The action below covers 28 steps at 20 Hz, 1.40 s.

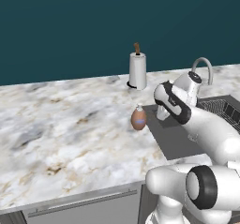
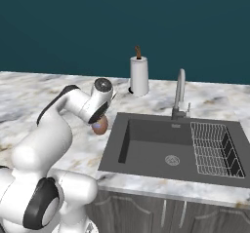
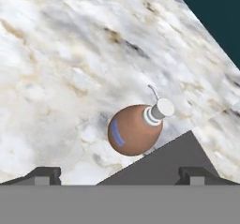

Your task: Locate and retrieve the soap dispenser and sponge from the cabinet. Place them next to the sink.

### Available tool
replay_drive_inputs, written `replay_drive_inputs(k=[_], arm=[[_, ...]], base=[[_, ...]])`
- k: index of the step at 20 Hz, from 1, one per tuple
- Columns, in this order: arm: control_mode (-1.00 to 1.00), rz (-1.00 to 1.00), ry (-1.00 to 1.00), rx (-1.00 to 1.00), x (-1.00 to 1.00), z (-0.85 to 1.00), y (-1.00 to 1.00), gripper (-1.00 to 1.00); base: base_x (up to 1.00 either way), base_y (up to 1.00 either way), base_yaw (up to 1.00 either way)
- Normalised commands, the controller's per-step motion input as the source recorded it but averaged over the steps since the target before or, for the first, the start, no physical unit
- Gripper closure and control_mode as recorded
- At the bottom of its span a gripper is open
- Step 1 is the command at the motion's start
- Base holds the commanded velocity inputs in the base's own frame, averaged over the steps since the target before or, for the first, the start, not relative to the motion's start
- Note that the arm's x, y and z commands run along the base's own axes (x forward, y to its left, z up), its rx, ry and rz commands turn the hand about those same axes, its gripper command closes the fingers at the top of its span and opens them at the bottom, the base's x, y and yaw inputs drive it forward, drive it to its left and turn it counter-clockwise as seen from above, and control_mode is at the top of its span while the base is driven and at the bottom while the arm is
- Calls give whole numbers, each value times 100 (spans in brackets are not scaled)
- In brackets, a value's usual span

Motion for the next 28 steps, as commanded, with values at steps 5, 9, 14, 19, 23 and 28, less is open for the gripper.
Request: replay_drive_inputs(k=[5,9,14,19,23,28], arm=[[-100,9,7,-16,-7,11,8,-100],[-100,1,0,0,0,0,0,-100],[-100,-6,3,0,0,-1,-8,-100],[-100,-43,14,0,0,-2,-3,-100],[-100,-44,14,0,0,0,0,-100],[-100,-44,12,1,0,3,0,-100]], base=[[0,0,0],[0,0,0],[0,0,0],[0,0,0],[0,0,0],[0,0,0]])
